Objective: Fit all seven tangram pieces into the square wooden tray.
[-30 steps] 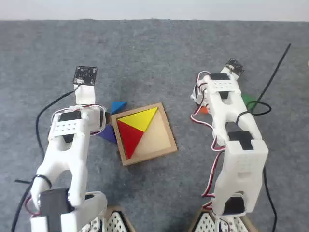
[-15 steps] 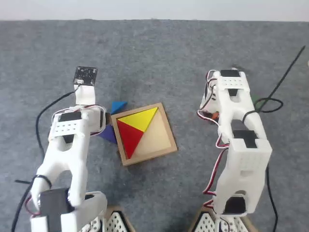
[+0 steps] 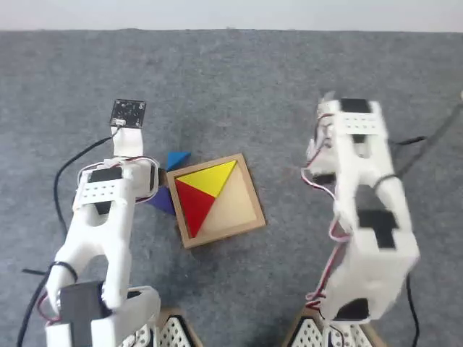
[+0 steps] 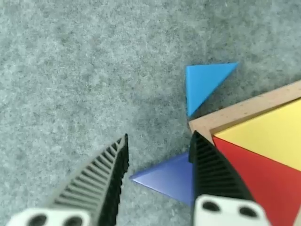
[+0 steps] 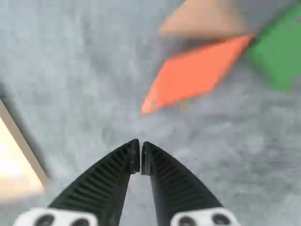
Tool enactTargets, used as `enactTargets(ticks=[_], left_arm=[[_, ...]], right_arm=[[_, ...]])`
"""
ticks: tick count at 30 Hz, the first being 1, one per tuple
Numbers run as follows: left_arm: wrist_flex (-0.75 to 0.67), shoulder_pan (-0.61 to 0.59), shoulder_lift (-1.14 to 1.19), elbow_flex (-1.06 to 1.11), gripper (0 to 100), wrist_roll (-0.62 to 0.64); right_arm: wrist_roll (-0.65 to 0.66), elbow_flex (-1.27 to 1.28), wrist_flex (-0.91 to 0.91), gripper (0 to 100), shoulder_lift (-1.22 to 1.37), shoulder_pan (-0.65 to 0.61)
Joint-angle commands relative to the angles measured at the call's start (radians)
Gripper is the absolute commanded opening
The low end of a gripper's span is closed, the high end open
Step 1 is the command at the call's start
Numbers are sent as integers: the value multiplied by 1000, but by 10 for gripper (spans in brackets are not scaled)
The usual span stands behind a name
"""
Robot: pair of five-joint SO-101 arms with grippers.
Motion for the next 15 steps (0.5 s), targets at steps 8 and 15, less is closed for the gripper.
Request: enactTargets(ticks=[8, 15], left_arm=[[-20, 2, -44, 2, 210, 5], [-20, 2, -44, 2, 210, 5]], right_arm=[[-486, 5, -263, 281, 65, 12], [-512, 5, -211, 195, 114, 15]])
